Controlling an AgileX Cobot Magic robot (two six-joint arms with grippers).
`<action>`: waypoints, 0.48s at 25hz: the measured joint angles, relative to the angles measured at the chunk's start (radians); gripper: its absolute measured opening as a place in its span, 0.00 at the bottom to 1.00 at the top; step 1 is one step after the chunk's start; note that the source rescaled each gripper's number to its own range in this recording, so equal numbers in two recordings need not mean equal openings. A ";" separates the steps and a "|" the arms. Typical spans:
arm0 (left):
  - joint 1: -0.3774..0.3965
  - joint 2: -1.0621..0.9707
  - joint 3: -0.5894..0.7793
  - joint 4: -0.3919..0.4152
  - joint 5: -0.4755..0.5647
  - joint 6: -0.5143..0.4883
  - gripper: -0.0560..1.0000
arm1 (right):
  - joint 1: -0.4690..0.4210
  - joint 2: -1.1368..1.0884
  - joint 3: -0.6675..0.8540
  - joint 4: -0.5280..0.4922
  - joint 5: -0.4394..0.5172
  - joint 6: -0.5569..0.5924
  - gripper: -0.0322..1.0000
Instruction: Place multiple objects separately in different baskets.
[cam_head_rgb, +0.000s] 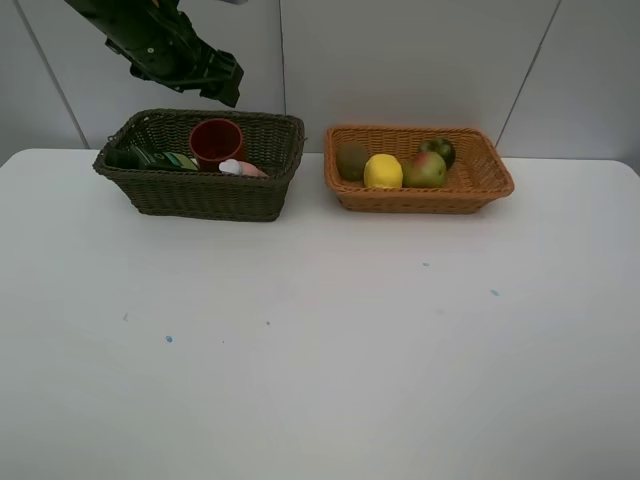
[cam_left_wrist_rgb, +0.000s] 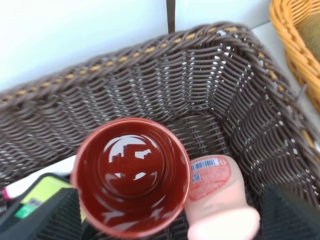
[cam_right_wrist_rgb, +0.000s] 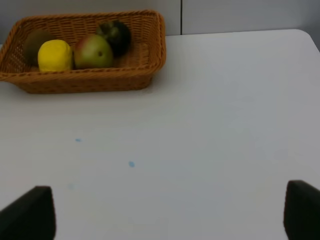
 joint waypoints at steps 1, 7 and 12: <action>0.000 -0.026 0.000 0.000 0.022 0.000 0.93 | 0.000 0.000 0.000 0.000 0.000 0.000 1.00; 0.000 -0.183 0.000 0.020 0.181 0.000 0.93 | 0.000 0.000 0.000 0.000 0.000 0.000 1.00; 0.000 -0.347 0.017 0.089 0.316 0.000 0.93 | 0.000 0.000 0.000 0.000 0.000 0.000 1.00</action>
